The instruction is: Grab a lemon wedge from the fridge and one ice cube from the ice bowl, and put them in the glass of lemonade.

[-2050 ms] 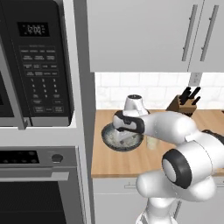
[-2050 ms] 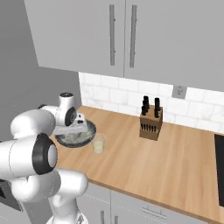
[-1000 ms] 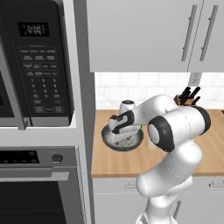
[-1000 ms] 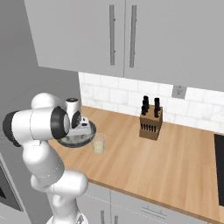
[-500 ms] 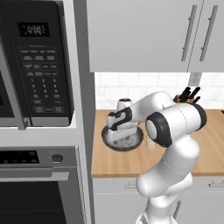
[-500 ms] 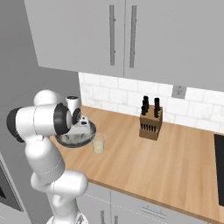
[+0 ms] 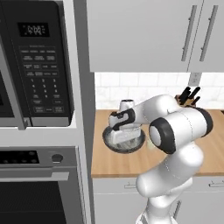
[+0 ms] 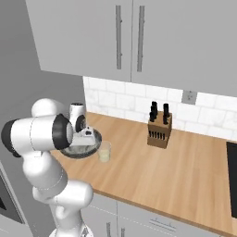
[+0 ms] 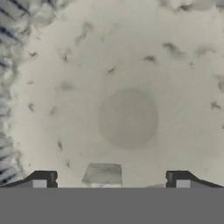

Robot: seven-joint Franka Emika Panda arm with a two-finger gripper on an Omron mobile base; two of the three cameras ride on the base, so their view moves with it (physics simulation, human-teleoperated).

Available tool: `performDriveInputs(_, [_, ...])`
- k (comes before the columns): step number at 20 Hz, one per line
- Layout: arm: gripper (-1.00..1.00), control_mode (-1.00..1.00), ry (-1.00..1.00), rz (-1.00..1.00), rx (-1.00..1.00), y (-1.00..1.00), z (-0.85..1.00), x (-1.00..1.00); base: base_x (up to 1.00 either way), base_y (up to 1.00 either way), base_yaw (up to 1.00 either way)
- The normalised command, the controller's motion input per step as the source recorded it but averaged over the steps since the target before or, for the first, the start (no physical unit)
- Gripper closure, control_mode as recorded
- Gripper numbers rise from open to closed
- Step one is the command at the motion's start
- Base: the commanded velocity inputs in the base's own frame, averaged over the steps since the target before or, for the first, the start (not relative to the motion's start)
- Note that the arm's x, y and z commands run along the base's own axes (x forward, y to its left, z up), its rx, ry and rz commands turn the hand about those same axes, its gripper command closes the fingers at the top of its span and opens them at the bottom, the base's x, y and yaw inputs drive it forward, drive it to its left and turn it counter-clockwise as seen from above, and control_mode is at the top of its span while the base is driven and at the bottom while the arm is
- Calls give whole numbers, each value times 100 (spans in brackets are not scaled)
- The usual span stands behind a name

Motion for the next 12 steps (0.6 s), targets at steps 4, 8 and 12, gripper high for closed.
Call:
performDriveInputs(4, [-100,-100,0,0,0,-11,11,-25,0,0,0])
performDriveInputs(8, [-100,-100,0,1,0,0,6,-9,0,0,0])
performDriveInputs(12, [100,-100,15,4,-4,23,-44,9,0,0,0])
